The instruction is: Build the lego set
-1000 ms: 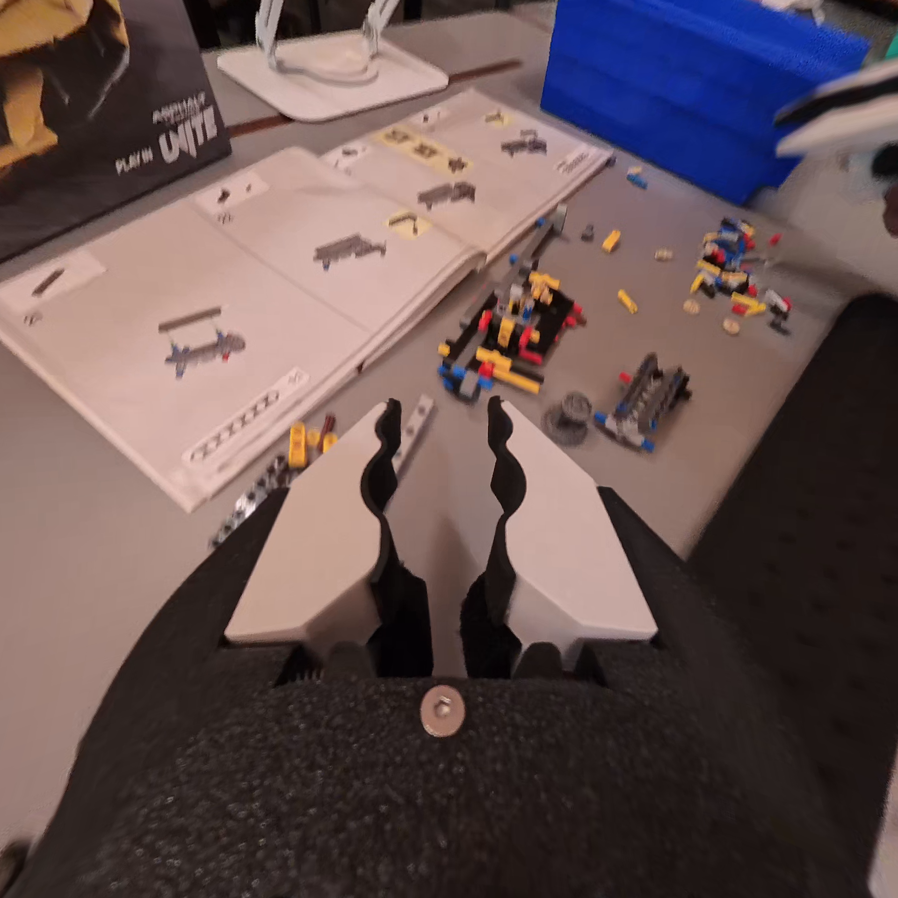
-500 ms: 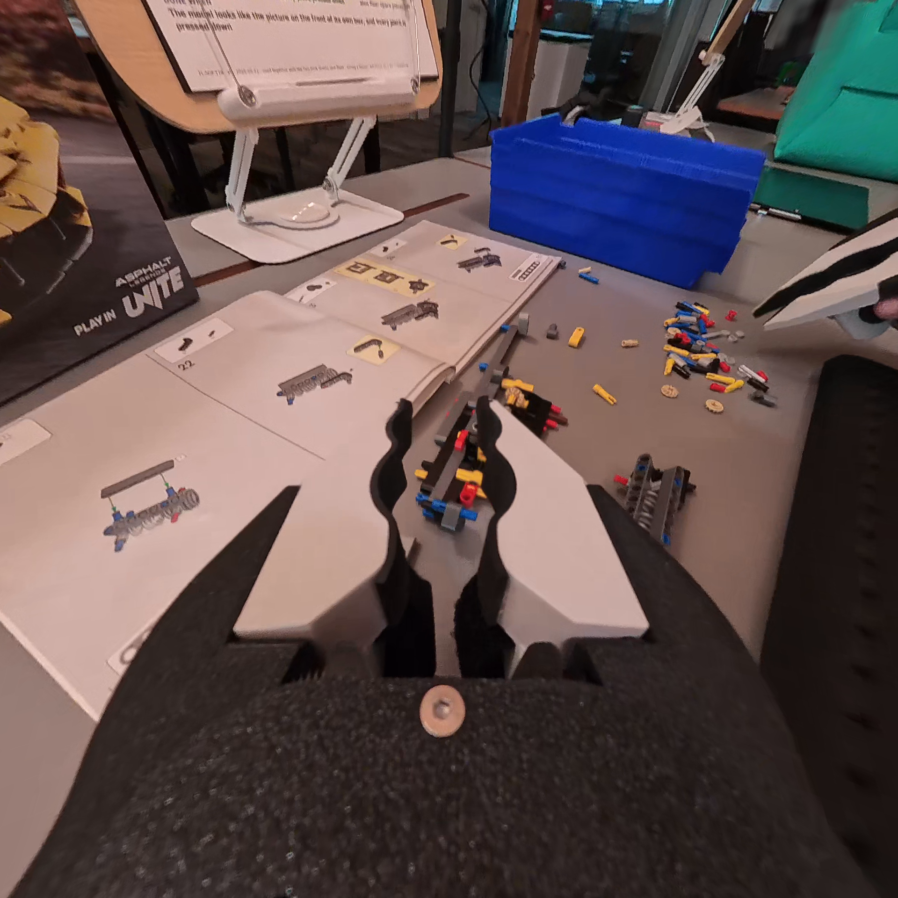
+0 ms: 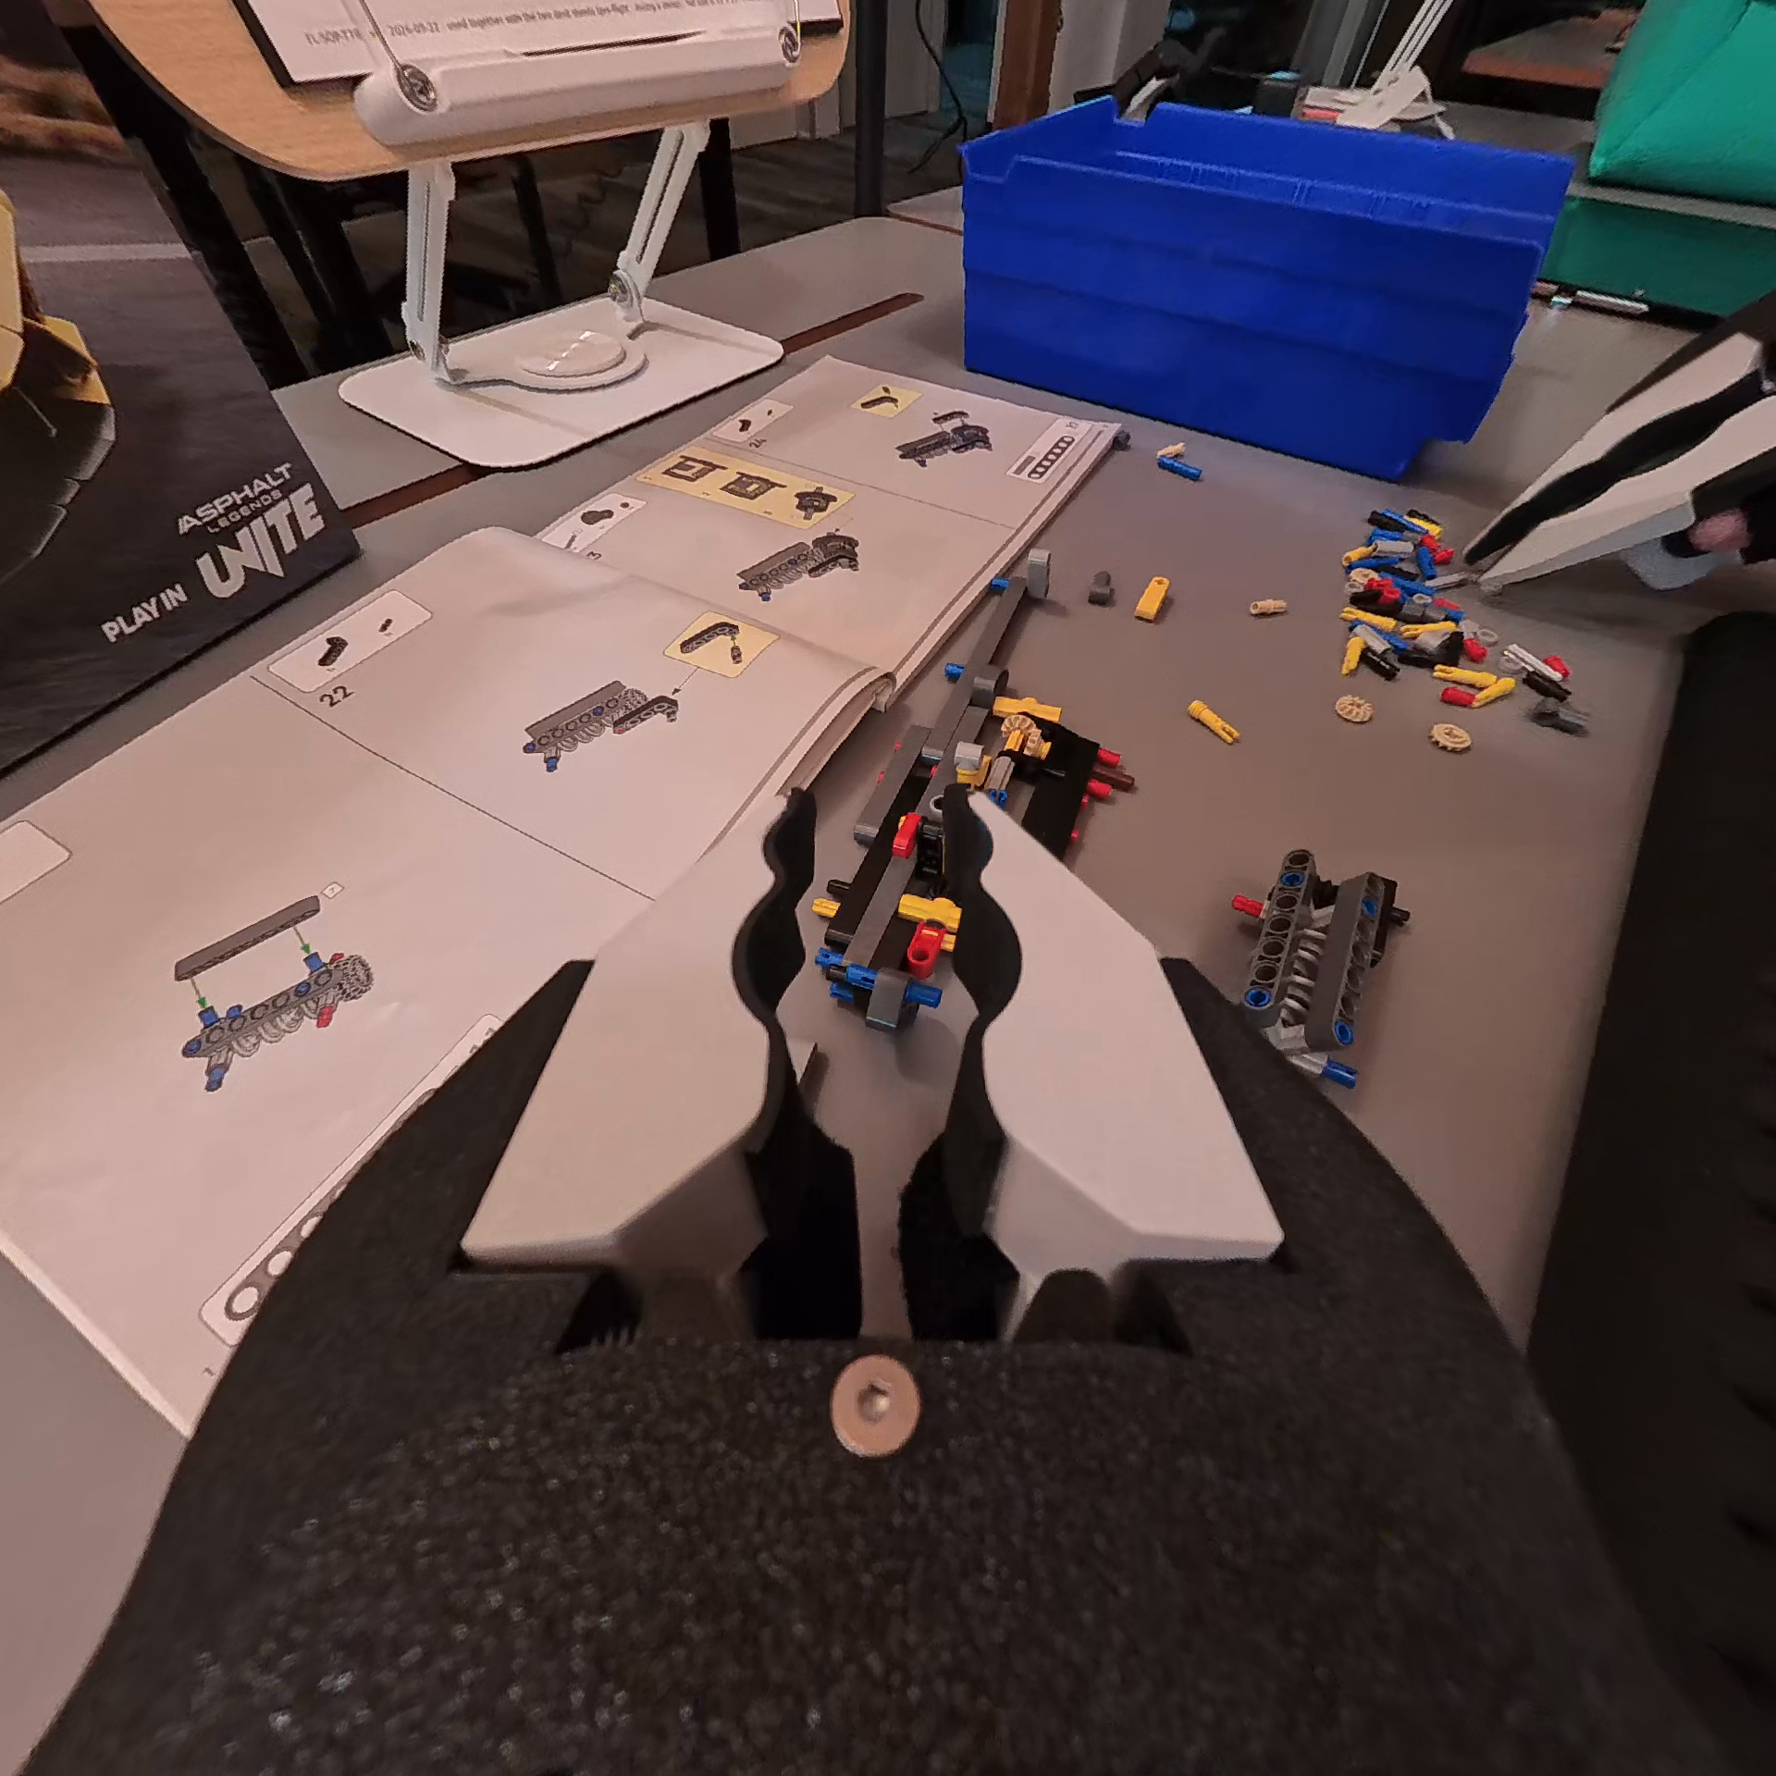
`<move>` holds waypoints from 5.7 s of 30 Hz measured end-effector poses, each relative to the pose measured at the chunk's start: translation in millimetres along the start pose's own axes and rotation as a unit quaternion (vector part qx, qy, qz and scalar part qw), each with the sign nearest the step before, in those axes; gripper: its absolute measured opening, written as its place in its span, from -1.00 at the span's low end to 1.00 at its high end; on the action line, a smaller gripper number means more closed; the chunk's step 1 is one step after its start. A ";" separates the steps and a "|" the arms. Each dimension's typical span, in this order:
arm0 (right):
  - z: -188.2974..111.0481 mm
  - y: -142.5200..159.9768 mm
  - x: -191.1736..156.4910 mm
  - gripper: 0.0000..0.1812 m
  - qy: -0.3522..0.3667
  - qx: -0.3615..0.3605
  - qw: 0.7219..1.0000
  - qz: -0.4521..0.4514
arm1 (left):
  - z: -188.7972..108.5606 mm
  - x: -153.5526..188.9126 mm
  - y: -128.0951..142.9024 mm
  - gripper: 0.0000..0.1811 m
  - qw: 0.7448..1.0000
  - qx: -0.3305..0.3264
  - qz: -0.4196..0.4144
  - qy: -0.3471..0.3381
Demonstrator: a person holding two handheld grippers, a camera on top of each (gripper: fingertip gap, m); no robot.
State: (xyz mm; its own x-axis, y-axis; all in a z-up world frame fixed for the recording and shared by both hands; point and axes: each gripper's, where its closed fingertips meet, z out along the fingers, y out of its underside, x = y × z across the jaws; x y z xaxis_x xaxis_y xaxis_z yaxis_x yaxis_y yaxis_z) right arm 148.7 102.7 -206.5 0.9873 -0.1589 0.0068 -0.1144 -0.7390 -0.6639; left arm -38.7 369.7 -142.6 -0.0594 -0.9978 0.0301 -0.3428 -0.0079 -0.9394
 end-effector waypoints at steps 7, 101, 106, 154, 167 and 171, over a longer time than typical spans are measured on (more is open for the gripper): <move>8.9 -1.8 -4.3 -0.95 -0.032 -0.006 0.999 0.000 | -0.8 -0.2 -1.1 -0.72 1.000 0.005 -0.011 0.006; 18.0 -62.4 -65.2 -0.83 -0.073 0.053 0.994 -0.061 | -4.5 8.5 1.8 -0.72 1.000 -0.011 0.023 0.007; 1.7 -31.9 -21.1 -0.83 -0.024 0.019 0.999 -0.021 | -0.4 13.6 3.1 -0.72 0.999 -0.018 0.029 0.016; -7.8 -13.2 18.6 -0.86 0.068 0.017 0.996 0.054 | 6.5 18.9 6.7 -0.72 0.999 -0.029 0.035 0.023; 7.8 -13.8 -17.3 -0.87 0.007 0.007 1.000 0.029 | 7.5 20.3 7.7 -0.72 0.998 -0.032 0.038 0.024; 8.3 -23.4 -24.0 -0.87 -0.002 0.018 1.000 0.025 | 7.0 19.9 8.0 -0.72 0.999 -0.032 0.037 0.023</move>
State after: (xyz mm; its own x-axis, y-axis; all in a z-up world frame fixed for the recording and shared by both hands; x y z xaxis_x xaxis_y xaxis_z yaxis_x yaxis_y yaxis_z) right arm 128.6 129.3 -197.3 0.9807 -0.1932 -0.0303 -0.1603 -0.7054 -0.6905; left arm -36.0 349.3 -151.9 -0.1301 -0.9913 -0.0221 -0.3947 0.0722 -0.9160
